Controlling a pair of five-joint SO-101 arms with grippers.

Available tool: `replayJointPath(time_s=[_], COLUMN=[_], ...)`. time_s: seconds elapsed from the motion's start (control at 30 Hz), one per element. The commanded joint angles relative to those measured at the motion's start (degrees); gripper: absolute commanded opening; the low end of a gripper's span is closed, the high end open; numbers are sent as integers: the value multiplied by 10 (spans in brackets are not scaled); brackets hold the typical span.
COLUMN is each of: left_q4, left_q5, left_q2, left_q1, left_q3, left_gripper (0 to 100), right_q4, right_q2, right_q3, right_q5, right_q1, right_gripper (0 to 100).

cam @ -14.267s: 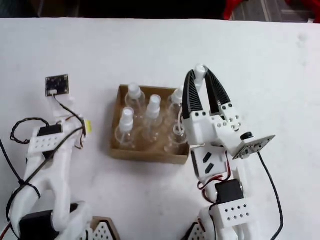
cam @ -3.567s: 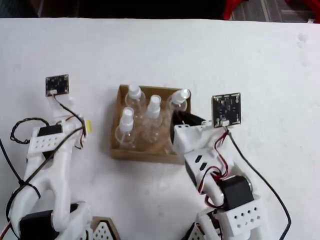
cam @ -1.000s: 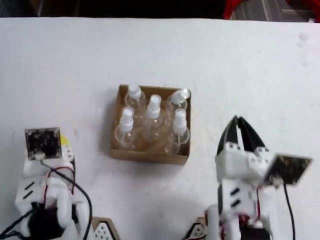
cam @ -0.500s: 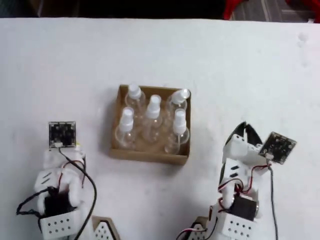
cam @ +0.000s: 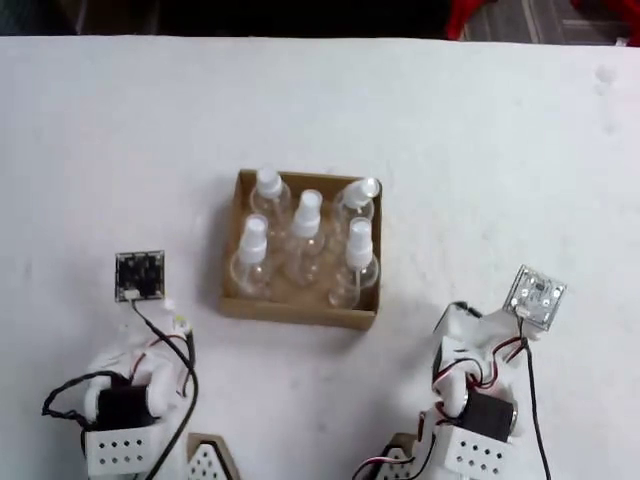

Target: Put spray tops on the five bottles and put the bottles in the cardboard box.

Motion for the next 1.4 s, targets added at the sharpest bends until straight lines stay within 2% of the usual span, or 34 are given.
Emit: replayJointPath(time_s=[0.0,0.07,0.2,0.27,0.37,0.87,1.07,1.37], left_q4=[18,20,25,25,25,25,25,25], left_q5=[6,6,6,9,10,5,-87,-76], left_q2=[-7,-7,-7,-7,-7,-6,-4,-6], left_q1=[-17,-27,-38,-38,-44,-40,-39,-44], left_q3=[-1,-1,-1,-1,-1,-1,-1,-1], left_gripper=[24,24,24,24,24,23,22,24], right_q4=[20,48,71,76,104,103,103,103], right_q2=[-3,-3,-3,-3,-3,-3,-3,-3], right_q3=[5,5,5,5,5,5,5,5], right_q5=[7,22,135,162,157,158,158,158], right_q1=[7,3,-42,-67,-83,-82,-82,-83], right_gripper=[18,18,16,16,16,16,16,16])
